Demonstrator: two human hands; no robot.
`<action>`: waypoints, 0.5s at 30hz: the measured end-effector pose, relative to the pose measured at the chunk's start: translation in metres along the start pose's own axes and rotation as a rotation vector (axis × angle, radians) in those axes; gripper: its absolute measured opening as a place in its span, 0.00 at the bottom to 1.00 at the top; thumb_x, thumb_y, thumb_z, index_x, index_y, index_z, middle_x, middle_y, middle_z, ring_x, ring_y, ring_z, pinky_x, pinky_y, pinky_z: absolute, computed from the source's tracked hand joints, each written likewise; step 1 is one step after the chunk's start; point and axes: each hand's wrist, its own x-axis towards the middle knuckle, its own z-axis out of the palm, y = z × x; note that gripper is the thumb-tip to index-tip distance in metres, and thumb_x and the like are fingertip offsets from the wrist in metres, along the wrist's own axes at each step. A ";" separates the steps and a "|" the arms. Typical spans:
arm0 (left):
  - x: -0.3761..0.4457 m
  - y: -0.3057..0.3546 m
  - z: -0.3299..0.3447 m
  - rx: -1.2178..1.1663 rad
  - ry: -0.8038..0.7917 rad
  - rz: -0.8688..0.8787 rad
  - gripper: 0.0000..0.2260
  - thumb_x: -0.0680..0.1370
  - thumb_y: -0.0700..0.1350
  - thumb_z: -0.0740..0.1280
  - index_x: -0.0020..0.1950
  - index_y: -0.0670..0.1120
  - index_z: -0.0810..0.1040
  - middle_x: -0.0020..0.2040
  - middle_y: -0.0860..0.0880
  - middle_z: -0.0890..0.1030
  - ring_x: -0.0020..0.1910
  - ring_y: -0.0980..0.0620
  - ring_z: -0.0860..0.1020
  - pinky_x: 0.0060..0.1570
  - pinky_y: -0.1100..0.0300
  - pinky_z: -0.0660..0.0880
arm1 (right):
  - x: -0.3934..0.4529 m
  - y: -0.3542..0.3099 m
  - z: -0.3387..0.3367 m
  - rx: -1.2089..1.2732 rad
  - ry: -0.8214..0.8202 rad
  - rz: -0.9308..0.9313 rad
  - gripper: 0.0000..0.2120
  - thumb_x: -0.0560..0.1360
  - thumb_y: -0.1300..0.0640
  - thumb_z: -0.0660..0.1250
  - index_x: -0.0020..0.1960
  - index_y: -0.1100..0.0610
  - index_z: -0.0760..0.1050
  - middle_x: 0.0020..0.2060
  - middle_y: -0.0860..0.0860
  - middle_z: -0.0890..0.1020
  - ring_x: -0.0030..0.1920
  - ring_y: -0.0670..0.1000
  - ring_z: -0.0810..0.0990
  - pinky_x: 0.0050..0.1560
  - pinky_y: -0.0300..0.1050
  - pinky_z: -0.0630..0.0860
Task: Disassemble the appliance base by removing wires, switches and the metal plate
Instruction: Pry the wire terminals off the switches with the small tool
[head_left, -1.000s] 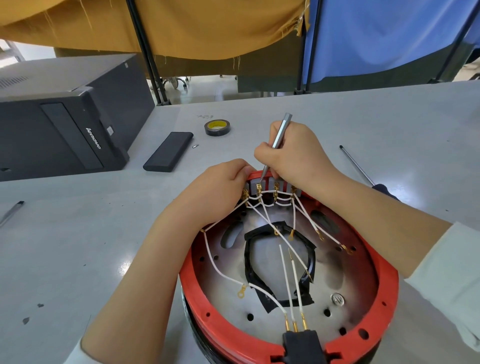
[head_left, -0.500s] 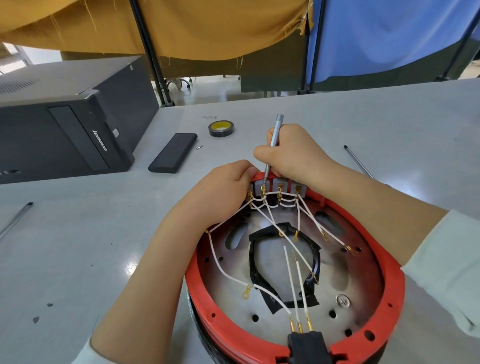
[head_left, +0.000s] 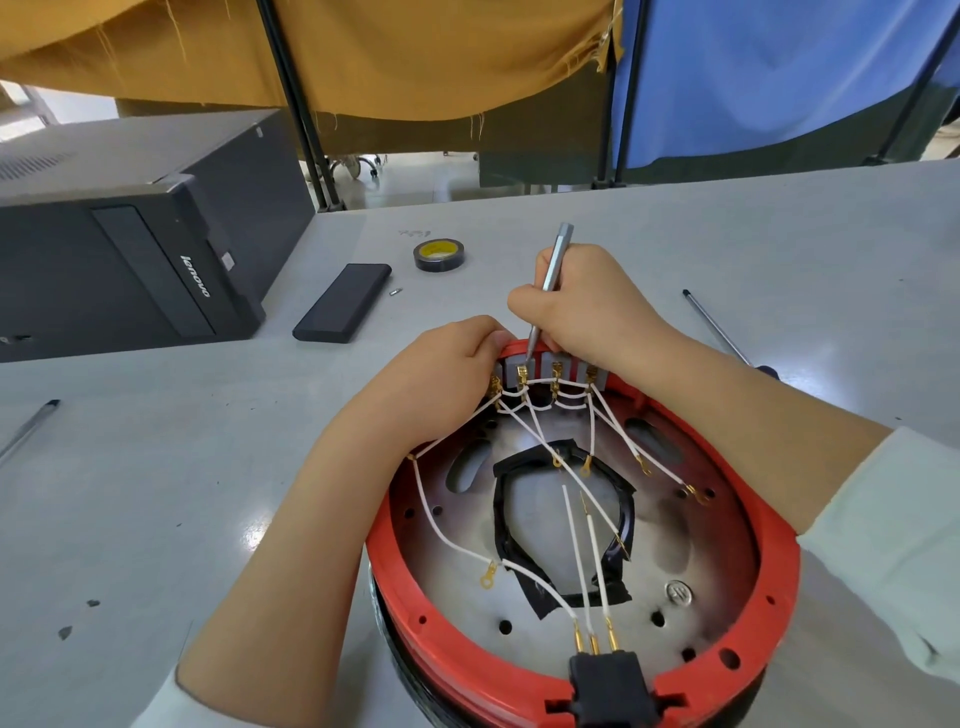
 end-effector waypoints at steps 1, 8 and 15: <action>0.000 0.000 0.000 0.006 0.000 -0.001 0.15 0.83 0.50 0.52 0.36 0.57 0.67 0.36 0.55 0.73 0.38 0.57 0.71 0.37 0.64 0.65 | 0.002 0.000 0.000 -0.003 -0.019 0.014 0.15 0.70 0.63 0.63 0.29 0.56 0.60 0.23 0.51 0.64 0.21 0.49 0.66 0.22 0.36 0.65; 0.002 -0.001 0.001 0.000 0.002 -0.024 0.15 0.82 0.50 0.52 0.35 0.56 0.66 0.35 0.56 0.72 0.37 0.58 0.71 0.36 0.63 0.64 | 0.006 0.001 0.002 -0.062 -0.043 0.036 0.17 0.70 0.61 0.65 0.29 0.55 0.60 0.23 0.50 0.63 0.22 0.47 0.64 0.21 0.34 0.62; -0.004 0.004 -0.002 -0.043 -0.050 -0.039 0.11 0.81 0.52 0.55 0.53 0.53 0.76 0.50 0.53 0.79 0.50 0.54 0.75 0.52 0.58 0.70 | -0.003 -0.003 -0.006 0.133 0.116 0.005 0.14 0.71 0.63 0.64 0.30 0.56 0.64 0.23 0.53 0.68 0.20 0.45 0.68 0.24 0.36 0.66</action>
